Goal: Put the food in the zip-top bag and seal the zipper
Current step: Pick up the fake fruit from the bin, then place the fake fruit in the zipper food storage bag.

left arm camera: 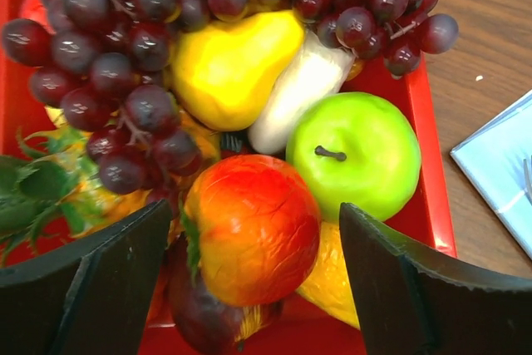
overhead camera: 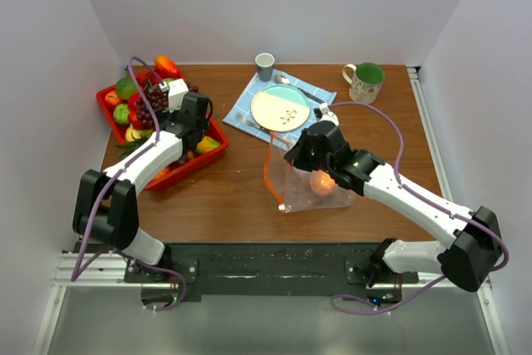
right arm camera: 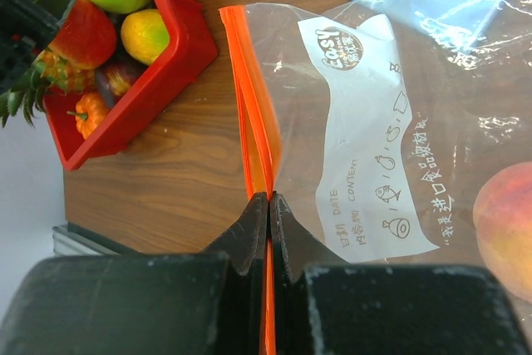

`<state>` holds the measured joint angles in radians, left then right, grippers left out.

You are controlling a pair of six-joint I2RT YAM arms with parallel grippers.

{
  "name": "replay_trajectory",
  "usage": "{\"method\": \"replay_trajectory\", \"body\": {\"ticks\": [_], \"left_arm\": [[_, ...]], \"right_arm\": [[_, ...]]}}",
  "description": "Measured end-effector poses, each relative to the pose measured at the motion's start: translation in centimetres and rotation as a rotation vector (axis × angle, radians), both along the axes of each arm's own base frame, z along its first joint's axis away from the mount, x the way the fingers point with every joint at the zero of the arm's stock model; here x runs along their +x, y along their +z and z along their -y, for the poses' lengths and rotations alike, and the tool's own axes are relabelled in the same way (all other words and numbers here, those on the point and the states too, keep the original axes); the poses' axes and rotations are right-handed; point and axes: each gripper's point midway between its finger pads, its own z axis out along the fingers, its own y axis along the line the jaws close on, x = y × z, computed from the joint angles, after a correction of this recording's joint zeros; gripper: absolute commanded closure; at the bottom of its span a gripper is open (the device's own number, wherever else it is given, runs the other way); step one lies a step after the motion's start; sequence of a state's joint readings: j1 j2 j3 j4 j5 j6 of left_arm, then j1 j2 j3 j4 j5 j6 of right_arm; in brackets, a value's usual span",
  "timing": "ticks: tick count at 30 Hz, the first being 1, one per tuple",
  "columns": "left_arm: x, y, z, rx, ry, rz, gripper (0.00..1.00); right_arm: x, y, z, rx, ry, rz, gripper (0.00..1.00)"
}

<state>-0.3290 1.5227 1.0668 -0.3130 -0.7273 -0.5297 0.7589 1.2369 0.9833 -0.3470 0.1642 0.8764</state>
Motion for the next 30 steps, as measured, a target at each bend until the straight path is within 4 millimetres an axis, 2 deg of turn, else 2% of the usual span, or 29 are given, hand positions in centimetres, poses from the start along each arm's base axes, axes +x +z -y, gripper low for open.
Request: {"method": "replay_trajectory", "body": {"ticks": [3, 6, 7, 9, 10, 12, 13, 14, 17, 22, 25, 27, 30], "left_arm": [[0.4, -1.1, 0.2, -0.003, -0.005, -0.019, 0.20], [0.5, -1.8, 0.2, -0.002, -0.005, -0.037, 0.30], [0.5, -1.9, 0.1, 0.000, -0.003, -0.039, 0.41], [0.5, -1.9, 0.0, -0.001, 0.004, -0.037, 0.54], [0.6, -1.9, -0.1, -0.004, 0.008, -0.034, 0.64], [0.5, -1.9, -0.1, 0.001, 0.005, -0.039, 0.74], [0.4, -1.7, -0.2, 0.000, 0.004, -0.039, 0.84], [0.3, -1.5, -0.2, -0.003, 0.004, -0.037, 0.87], [-0.2, 0.0, -0.2, -0.017, -0.003, -0.012, 0.95], [-1.6, 5.3, 0.6, -0.108, -0.067, 0.113, 1.00], [-3.1, 7.5, 2.4, -0.221, -0.169, 0.185, 1.00], [-4.3, 8.0, 4.9, -0.315, -0.259, 0.227, 1.00], [-6.7, 7.8, 11.6, -0.473, -0.446, 0.229, 1.00]], "right_arm": [[0.0, 0.0, 0.0, -0.001, 0.002, 0.001, 1.00], [0.0, 0.0, 0.0, -0.002, 0.002, 0.001, 1.00], [0.0, 0.0, 0.0, -0.002, 0.002, 0.002, 1.00], [0.0, 0.0, 0.0, -0.004, 0.003, 0.002, 1.00], [0.0, 0.0, 0.0, -0.004, 0.004, 0.002, 1.00], [0.0, 0.0, 0.0, -0.004, 0.004, 0.003, 1.00], [0.0, 0.0, 0.0, -0.004, 0.004, 0.003, 1.00], [0.0, 0.0, 0.0, -0.004, 0.004, 0.002, 1.00], [0.0, 0.0, 0.0, -0.005, 0.005, 0.002, 1.00], [0.0, -0.3, -0.1, -0.010, 0.006, -0.004, 1.00], [0.1, -1.0, -0.2, -0.022, 0.008, -0.019, 1.00], [0.1, -1.4, -0.3, -0.028, 0.011, -0.029, 1.00], [0.3, -1.6, -0.6, -0.031, 0.012, -0.035, 1.00]]}}
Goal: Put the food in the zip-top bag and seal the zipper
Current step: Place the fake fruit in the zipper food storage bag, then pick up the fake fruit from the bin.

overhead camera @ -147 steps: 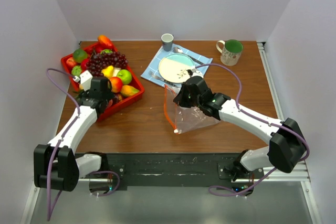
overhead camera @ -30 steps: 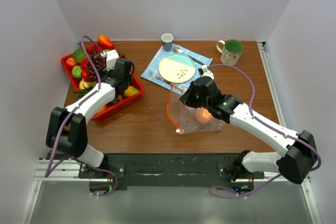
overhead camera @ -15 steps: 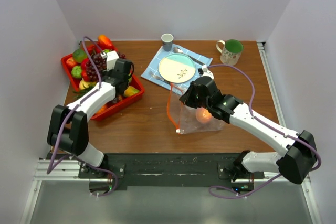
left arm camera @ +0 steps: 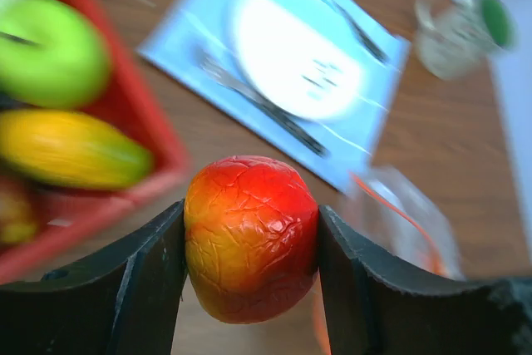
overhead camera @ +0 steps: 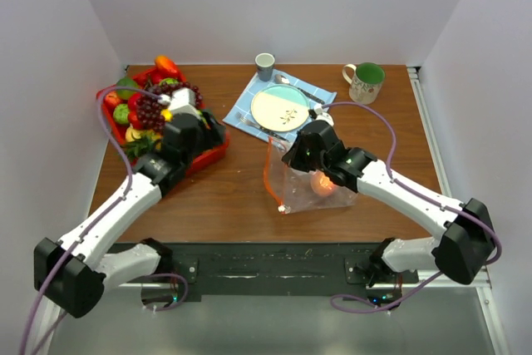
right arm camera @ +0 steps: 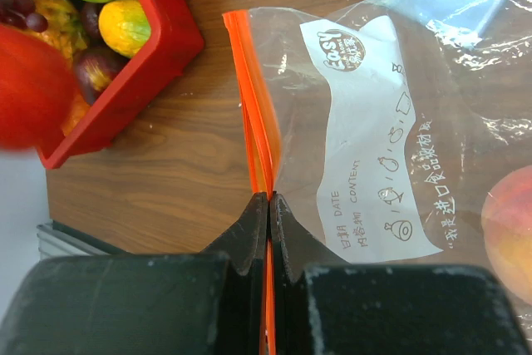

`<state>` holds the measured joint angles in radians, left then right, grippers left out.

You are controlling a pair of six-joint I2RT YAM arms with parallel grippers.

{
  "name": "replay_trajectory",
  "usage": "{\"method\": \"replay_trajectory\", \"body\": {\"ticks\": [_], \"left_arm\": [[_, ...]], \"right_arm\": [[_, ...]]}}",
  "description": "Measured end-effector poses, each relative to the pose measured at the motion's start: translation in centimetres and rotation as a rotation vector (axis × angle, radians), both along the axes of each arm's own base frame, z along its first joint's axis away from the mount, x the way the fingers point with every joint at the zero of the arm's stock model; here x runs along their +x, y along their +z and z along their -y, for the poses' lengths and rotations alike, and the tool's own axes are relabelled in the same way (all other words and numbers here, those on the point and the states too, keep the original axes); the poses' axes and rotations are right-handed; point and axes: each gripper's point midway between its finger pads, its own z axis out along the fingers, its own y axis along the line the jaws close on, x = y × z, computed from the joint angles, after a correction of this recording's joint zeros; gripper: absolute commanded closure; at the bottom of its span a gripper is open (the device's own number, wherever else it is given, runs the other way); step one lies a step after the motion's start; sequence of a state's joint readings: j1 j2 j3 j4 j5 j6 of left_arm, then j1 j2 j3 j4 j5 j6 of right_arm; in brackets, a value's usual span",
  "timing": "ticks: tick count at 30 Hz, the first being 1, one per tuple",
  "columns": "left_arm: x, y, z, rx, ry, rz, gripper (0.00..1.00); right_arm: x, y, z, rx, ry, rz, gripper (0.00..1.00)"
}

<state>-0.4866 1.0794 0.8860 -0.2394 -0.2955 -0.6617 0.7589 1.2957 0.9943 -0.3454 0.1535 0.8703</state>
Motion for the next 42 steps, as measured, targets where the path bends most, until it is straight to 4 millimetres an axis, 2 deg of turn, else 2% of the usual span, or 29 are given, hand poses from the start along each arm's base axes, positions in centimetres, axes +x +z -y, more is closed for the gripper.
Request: {"method": "replay_trajectory", "body": {"ticks": [1, 4, 6, 8, 11, 12, 14, 15, 17, 18, 22, 26, 27, 30, 32, 34, 38, 40, 42], "left_arm": [[-1.1, -0.3, 3.2, -0.056, -0.089, -0.002, 1.00], [-3.6, -1.7, 8.9, -0.161, -0.241, -0.026, 0.99], [-4.9, -3.0, 11.5, -0.214, -0.304, -0.046, 0.98], [-5.7, -4.2, 13.3, -0.255, -0.347, -0.064, 0.98], [-5.9, -5.3, 15.0, -0.291, -0.376, -0.085, 0.89], [-5.9, -5.4, 15.5, -0.300, -0.383, -0.085, 0.73], [-5.9, -5.7, 16.1, -0.307, -0.395, -0.086, 0.52], [-5.8, -5.8, 16.3, -0.308, -0.398, -0.086, 0.37], [-5.9, -5.9, 16.5, -0.313, -0.402, -0.087, 0.27], [-5.8, -5.9, 16.6, -0.314, -0.403, -0.085, 0.18], [-5.7, -5.7, 16.5, -0.307, -0.400, -0.077, 0.06], [-5.5, -5.3, 16.5, -0.285, -0.399, -0.075, 0.06], [-5.4, -5.0, 16.4, -0.275, -0.400, -0.070, 0.10], [-5.2, -3.9, 15.7, -0.244, -0.383, -0.055, 0.16], [-4.6, -1.9, 14.6, -0.237, -0.357, -0.020, 0.17], [-2.6, 1.0, 12.1, -0.219, -0.292, 0.036, 0.18], [3.0, 7.9, 3.3, -0.100, -0.025, 0.188, 0.19], [4.8, 10.0, -1.0, -0.023, 0.097, 0.224, 0.18], [6.5, 11.2, -5.4, 0.071, 0.216, 0.239, 0.13]], "right_arm": [[0.1, 0.1, -0.1, 0.002, 0.000, 0.001, 1.00], [0.3, 0.7, -0.4, 0.015, 0.004, 0.006, 1.00], [0.4, 1.2, -0.6, 0.026, 0.006, 0.012, 1.00], [0.4, 1.5, -0.8, 0.034, 0.005, 0.015, 1.00], [0.4, 1.6, -0.8, 0.037, 0.004, 0.013, 1.00], [0.4, 1.5, -0.8, 0.036, 0.003, 0.012, 1.00], [0.4, 1.6, -0.7, 0.038, 0.000, 0.012, 1.00], [0.4, 1.6, -0.6, 0.038, -0.003, 0.012, 1.00], [0.4, 1.8, -0.5, 0.038, -0.005, 0.014, 1.00], [0.4, 2.0, -0.4, 0.038, -0.007, 0.016, 1.00], [0.5, 2.6, 0.0, 0.037, -0.024, 0.032, 1.00], [0.7, 3.0, 0.2, 0.037, -0.037, 0.046, 1.00], [0.7, 3.1, 0.3, 0.036, -0.041, 0.048, 1.00], [0.9, 3.2, 0.4, 0.032, -0.048, 0.053, 1.00], [0.7, 3.1, 0.4, 0.024, -0.043, 0.050, 1.00], [0.5, 2.9, 0.5, 0.013, -0.039, 0.044, 1.00], [0.5, 2.8, 0.7, -0.002, -0.034, 0.045, 1.00], [0.5, 2.8, 0.7, -0.007, -0.029, 0.048, 1.00], [0.5, 2.8, 0.7, -0.012, -0.024, 0.051, 1.00]]}}
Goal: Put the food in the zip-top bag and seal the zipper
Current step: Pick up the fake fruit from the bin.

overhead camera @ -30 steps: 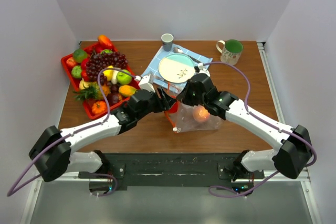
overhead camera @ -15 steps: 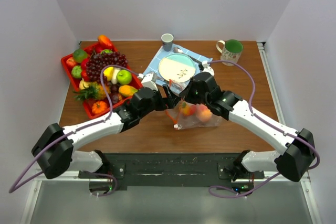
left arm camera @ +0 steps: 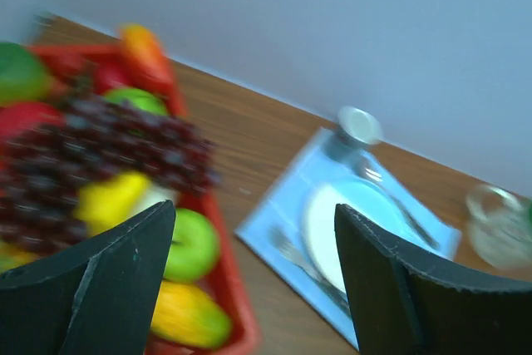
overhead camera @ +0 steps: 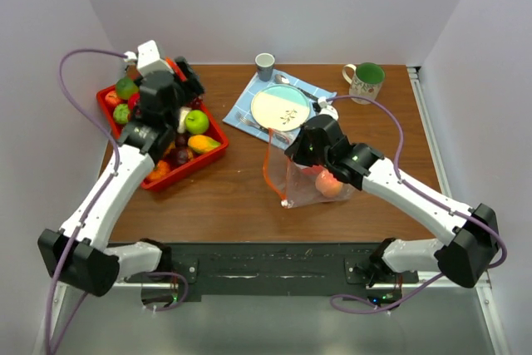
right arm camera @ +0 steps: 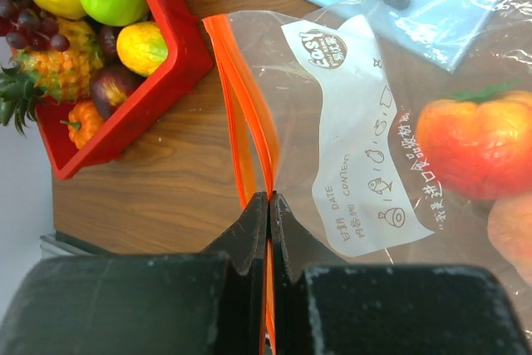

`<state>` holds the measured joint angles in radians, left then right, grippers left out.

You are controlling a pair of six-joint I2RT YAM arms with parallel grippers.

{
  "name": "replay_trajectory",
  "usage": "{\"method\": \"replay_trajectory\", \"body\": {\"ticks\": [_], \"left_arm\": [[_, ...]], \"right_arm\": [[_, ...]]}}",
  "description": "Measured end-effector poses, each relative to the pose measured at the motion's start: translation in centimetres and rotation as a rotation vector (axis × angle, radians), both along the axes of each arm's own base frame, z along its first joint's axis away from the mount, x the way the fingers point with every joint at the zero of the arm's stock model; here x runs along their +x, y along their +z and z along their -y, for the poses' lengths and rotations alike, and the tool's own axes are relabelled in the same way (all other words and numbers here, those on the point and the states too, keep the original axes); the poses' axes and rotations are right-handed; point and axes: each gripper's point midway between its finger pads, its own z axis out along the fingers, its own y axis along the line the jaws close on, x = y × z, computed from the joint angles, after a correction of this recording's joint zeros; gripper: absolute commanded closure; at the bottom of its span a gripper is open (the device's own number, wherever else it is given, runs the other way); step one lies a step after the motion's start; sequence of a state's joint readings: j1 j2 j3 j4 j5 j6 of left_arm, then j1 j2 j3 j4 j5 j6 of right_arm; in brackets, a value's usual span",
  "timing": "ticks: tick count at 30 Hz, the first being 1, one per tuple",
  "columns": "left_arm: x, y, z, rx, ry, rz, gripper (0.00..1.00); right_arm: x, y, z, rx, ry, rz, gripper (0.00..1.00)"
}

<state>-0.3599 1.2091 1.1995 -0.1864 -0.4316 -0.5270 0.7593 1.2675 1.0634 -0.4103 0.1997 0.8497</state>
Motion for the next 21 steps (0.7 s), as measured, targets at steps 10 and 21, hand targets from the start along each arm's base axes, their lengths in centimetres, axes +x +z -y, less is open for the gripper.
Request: {"method": "replay_trajectory", "body": {"ticks": [10, 21], "left_arm": [[6.7, -7.7, -11.9, 0.350, 0.274, -0.326, 0.01], [7.3, -13.4, -15.1, 0.487, 0.280, -0.526, 0.00]], "right_arm": [[0.5, 0.4, -1.2, -0.021, 0.054, -0.005, 1.00], [0.2, -0.7, -1.8, -0.037, 0.094, -0.036, 1.00]]}}
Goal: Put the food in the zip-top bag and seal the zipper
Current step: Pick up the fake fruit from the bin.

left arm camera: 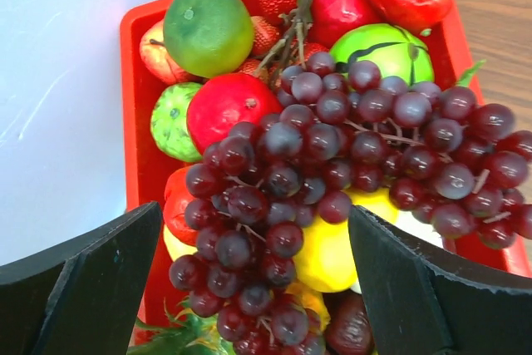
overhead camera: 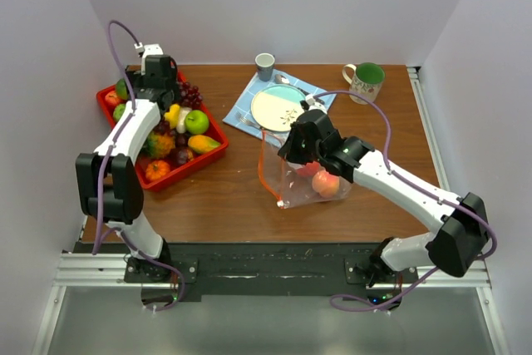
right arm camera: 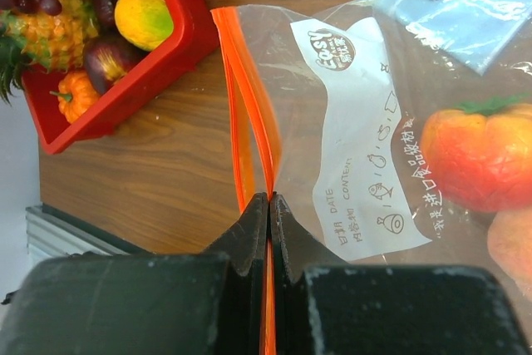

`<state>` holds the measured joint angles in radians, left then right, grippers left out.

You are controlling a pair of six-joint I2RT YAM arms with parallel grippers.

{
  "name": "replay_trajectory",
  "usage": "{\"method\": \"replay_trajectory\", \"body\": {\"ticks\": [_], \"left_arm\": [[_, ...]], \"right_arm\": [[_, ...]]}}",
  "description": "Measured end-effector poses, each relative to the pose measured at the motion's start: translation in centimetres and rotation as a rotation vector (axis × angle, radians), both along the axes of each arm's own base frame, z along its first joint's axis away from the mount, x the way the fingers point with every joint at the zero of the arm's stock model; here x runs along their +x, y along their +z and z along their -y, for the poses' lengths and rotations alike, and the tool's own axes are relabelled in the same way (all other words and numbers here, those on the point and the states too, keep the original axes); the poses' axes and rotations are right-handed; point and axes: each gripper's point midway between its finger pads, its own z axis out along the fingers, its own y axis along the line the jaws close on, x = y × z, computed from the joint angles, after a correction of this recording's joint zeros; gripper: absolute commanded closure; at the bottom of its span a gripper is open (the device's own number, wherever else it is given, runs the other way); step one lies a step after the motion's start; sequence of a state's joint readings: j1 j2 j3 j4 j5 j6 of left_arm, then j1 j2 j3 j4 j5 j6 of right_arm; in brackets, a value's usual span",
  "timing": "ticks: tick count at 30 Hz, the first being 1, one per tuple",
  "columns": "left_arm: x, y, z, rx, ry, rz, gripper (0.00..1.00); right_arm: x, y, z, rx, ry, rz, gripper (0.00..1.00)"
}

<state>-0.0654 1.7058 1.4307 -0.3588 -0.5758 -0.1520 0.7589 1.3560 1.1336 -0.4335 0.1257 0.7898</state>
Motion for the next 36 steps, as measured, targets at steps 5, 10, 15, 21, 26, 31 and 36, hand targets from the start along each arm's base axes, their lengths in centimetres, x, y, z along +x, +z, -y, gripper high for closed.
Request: {"method": "replay_trajectory", "body": {"ticks": [5, 10, 15, 21, 26, 31, 36], "left_arm": [[0.1, -0.8, -0.7, 0.012, 0.007, -0.022, 0.00], [0.4, -2.8, -1.1, 0.003, 0.008, -0.059, 0.00], [0.4, -4.5, -1.2, -0.012, 0.003, -0.083, 0.05], [0.6, -5.0, -1.2, -0.026, 0.007, -0.066, 0.22], [0.6, -5.3, -1.3, -0.031, 0.017, -0.056, 0.46], [0.2, -5.8, -1.9, -0.025, 0.041, -0.059, 0.78], [0.0, -5.8, -2.0, -0.024, 0.047, -0.059, 0.97]], "right_arm": [[0.0, -0.6, -0.4, -0.001, 0.013, -0.014, 1.00], [0.0, -1.5, -0.8, -0.009, 0.026, -0.036, 1.00], [0.0, -1.5, -0.9, -0.006, 0.034, -0.037, 1.00], [0.0, -1.4, -1.0, -0.002, 0.037, -0.035, 1.00], [0.0, -1.4, -1.0, -0.001, 0.037, -0.035, 1.00], [0.0, -1.4, -1.0, 0.000, 0.037, -0.034, 1.00], [0.0, -1.4, -1.0, 0.000, 0.037, -0.034, 1.00]]}}
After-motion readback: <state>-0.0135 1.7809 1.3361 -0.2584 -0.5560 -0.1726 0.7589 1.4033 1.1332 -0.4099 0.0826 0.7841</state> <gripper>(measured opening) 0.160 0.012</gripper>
